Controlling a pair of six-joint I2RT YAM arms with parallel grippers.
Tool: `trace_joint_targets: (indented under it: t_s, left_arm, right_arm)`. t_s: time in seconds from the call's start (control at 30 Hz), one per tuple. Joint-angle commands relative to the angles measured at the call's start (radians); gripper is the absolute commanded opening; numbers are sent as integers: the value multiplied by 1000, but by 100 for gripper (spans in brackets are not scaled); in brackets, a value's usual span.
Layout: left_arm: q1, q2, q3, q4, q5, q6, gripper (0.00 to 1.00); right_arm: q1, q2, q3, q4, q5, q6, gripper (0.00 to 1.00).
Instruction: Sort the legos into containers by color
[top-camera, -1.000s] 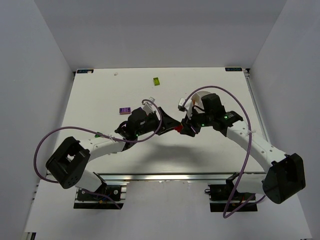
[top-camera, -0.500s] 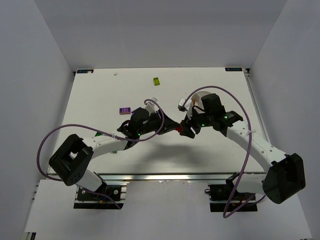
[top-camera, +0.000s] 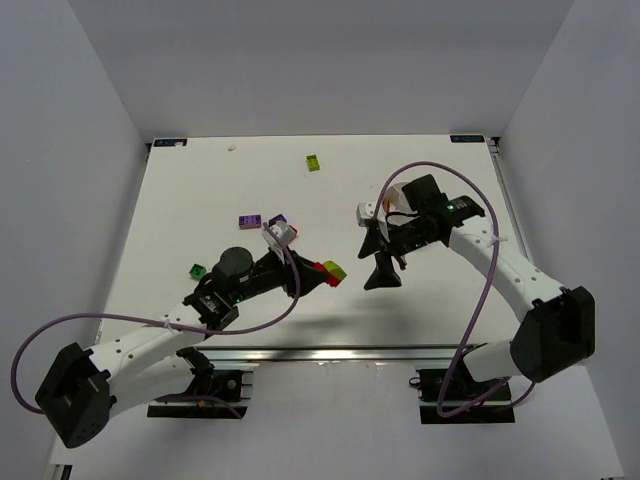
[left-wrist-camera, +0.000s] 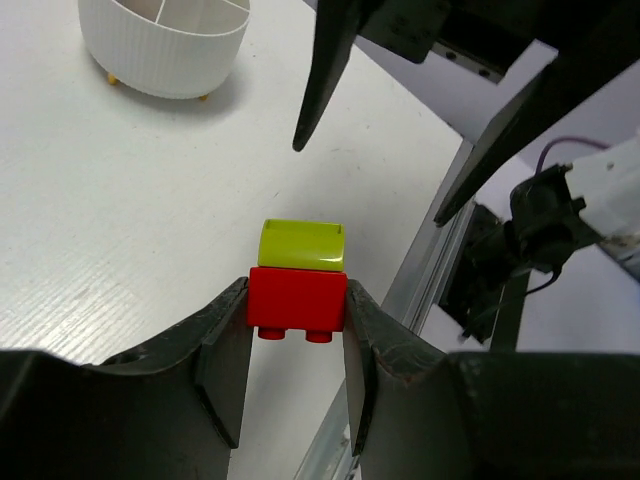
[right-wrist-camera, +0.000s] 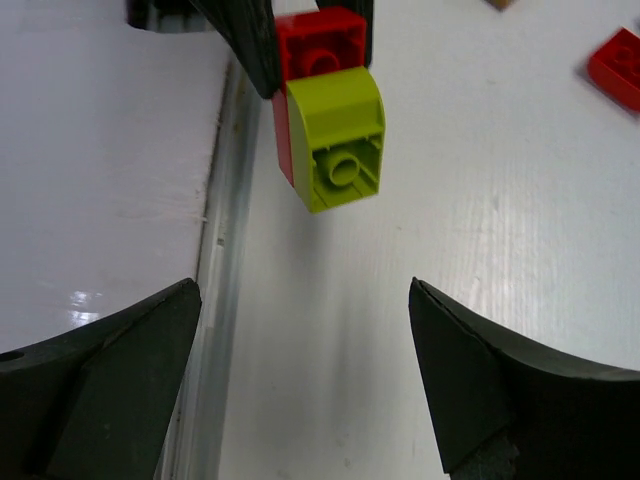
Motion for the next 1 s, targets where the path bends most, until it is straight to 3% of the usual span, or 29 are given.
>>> trace_joint_targets:
  t_s: [0.0, 0.13, 0.73, 0.97]
  left_arm:
    - [-16, -42, -8, -67, 59, 184, 0]
    - [-38, -34, 4, -84, 52, 208, 0]
    - [-61, -16, 15, -41, 38, 210, 0]
    - [-61, -13, 18, -35, 32, 205, 0]
  right_arm:
    - [73, 87, 129, -132, -137, -68, 88]
    - [105, 118, 167, -59, -127, 39, 87]
    - [173, 233, 226, -16, -59, 33, 78]
    - [184, 256, 233, -33, -61, 12, 70]
